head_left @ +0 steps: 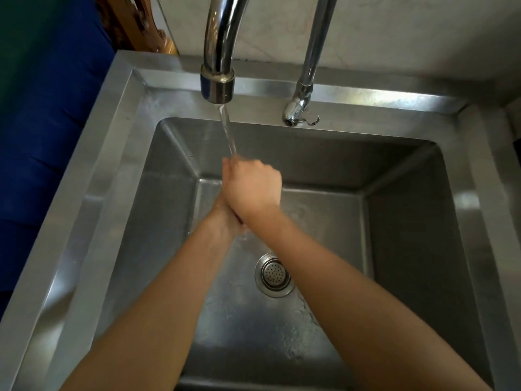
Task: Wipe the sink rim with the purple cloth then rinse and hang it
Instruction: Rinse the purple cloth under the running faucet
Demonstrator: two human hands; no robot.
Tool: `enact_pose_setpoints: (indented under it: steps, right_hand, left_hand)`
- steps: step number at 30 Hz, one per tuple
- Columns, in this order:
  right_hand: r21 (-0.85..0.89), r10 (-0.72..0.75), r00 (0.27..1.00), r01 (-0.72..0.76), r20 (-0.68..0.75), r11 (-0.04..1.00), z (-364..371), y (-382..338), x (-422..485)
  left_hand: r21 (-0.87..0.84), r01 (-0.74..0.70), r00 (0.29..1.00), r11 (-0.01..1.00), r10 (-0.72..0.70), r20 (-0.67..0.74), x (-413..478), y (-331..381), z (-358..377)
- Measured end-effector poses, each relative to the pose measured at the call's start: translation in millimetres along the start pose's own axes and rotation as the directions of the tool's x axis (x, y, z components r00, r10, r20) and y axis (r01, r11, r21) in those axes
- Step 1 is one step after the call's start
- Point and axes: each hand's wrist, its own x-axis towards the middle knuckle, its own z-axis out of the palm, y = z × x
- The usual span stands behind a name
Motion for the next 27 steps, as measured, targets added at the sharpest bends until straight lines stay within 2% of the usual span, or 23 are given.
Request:
enact_pose_setpoints:
  steps: [1, 2, 3, 6, 9, 10, 13, 14, 17, 20, 23, 25, 27]
  right_hand:
    - [0.042, 0.084, 0.994, -0.086, 0.065, 0.995, -0.8, 5.5, 10.8]
    - [0.072, 0.170, 0.979, -0.179, 0.117, 0.981, -1.0, 11.1, 18.6]
    - [0.112, 0.238, 0.960, -0.255, 0.145, 0.960, 2.2, 17.4, 24.4]
    - [0.265, 0.353, 0.907, -0.407, 0.228, 0.874, 18.0, 43.6, 29.7]
    - [0.336, 0.339, 0.881, -0.445, 0.329, 0.830, 27.5, 72.3, 24.4]
    - [0.340, 0.317, 0.882, -0.434, 0.348, 0.834, 30.7, 77.4, 19.5]
    - [0.424, 0.222, 0.912, -0.363, 0.345, 0.830, 45.0, 86.8, 4.9]
    - [0.507, 0.193, 0.922, -0.350, 0.337, 0.788, 46.8, 89.5, 1.2]
    - [0.721, 0.113, 0.894, -0.419, 0.433, 0.552, 46.8, 97.1, -2.6]
    - [0.775, 0.085, 0.855, -0.502, 0.512, 0.384, 53.3, 99.4, -1.9]
    - [0.769, 0.160, 0.812, -0.583, 0.561, 0.264, 65.4, 98.9, 0.8]
    - [0.714, 0.169, 0.766, -0.641, 0.621, 0.283, 73.6, 101.0, -0.1]
    - [0.687, 0.168, 0.762, -0.640, 0.625, 0.344, 84.2, 101.3, -1.9]
  left_hand:
    - [0.104, 0.119, 0.990, 0.987, -0.110, -0.089, 3.4, 0.4, -7.5]
    - [0.202, 0.192, 0.972, 0.961, -0.157, -0.175, 7.7, -2.4, -13.6]
    - [0.291, 0.211, 0.962, 0.933, -0.147, -0.228, 10.5, -3.7, -18.6]
    - [0.488, 0.157, 0.957, 0.859, -0.011, -0.290, 15.9, -12.0, -20.7]
    - [0.599, 0.100, 0.959, 0.795, 0.084, -0.271, 19.6, -11.6, -29.1]
    - [0.588, 0.110, 0.965, 0.801, 0.054, -0.255, 20.9, -9.9, -31.8]
    - [0.409, 0.250, 0.958, 0.878, -0.163, -0.236, 30.8, -0.4, -44.7]
    - [0.352, 0.272, 0.953, 0.896, -0.200, -0.227, 35.8, 2.1, -51.0]
    - [0.257, 0.283, 0.951, 0.924, -0.235, -0.201, 51.5, 7.7, -69.7]
    - [0.191, 0.227, 0.963, 0.955, -0.190, -0.193, 60.7, 2.3, -70.7]
    - [0.205, 0.091, 0.961, 0.975, -0.032, -0.276, 74.1, -8.5, -69.3]
    - [0.170, 0.017, 0.959, 0.985, 0.032, -0.282, 76.4, -13.8, -65.3]
    - [0.132, 0.020, 0.975, 0.991, 0.009, -0.220, 76.3, -18.7, -64.9]
